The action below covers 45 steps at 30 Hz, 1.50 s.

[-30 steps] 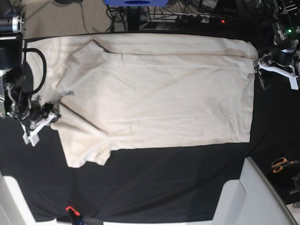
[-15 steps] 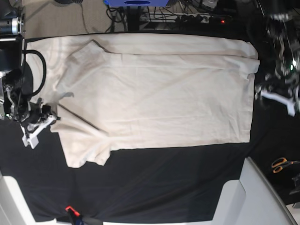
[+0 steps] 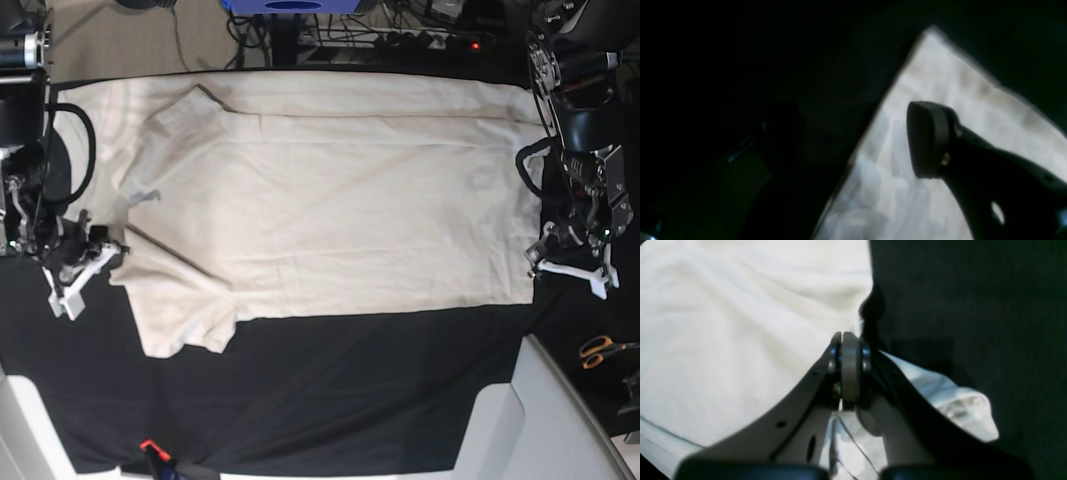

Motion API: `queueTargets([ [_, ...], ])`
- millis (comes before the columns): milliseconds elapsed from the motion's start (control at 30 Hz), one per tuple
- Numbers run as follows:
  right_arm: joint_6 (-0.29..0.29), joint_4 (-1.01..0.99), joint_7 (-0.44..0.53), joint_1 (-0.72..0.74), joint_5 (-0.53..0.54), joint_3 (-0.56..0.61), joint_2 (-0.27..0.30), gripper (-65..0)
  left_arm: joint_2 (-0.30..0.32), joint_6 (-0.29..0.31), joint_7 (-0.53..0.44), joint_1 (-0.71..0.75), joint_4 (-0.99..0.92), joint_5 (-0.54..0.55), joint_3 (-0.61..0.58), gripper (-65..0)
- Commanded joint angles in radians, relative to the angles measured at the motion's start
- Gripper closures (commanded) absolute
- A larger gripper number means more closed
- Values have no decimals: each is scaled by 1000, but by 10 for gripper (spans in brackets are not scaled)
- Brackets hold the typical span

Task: Fold the T-shirt properly
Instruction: 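Lower the left gripper and grasp the opposite side edge of the shirt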

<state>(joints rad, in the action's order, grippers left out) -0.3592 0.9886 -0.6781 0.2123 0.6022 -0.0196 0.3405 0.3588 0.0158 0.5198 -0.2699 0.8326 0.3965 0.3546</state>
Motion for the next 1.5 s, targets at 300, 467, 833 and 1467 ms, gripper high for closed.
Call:
queueTargets([
  [300,-10,28,14,20,11,-7,16,-2,-8,91,-7,27,3,8,-111,-481],
  [467,-10,28,14,20,11,-7,16,-2,-11,89,-26,57,4,9,-110,-479],
  [833,-13,26,14,19,11,-7,18,-2,-20,94,-72,91,-109,9,-32,-436],
  [1467,-14,26,14,6,11,-7,18,-2,-59,223,-66,111,-114,9,-114,0],
])
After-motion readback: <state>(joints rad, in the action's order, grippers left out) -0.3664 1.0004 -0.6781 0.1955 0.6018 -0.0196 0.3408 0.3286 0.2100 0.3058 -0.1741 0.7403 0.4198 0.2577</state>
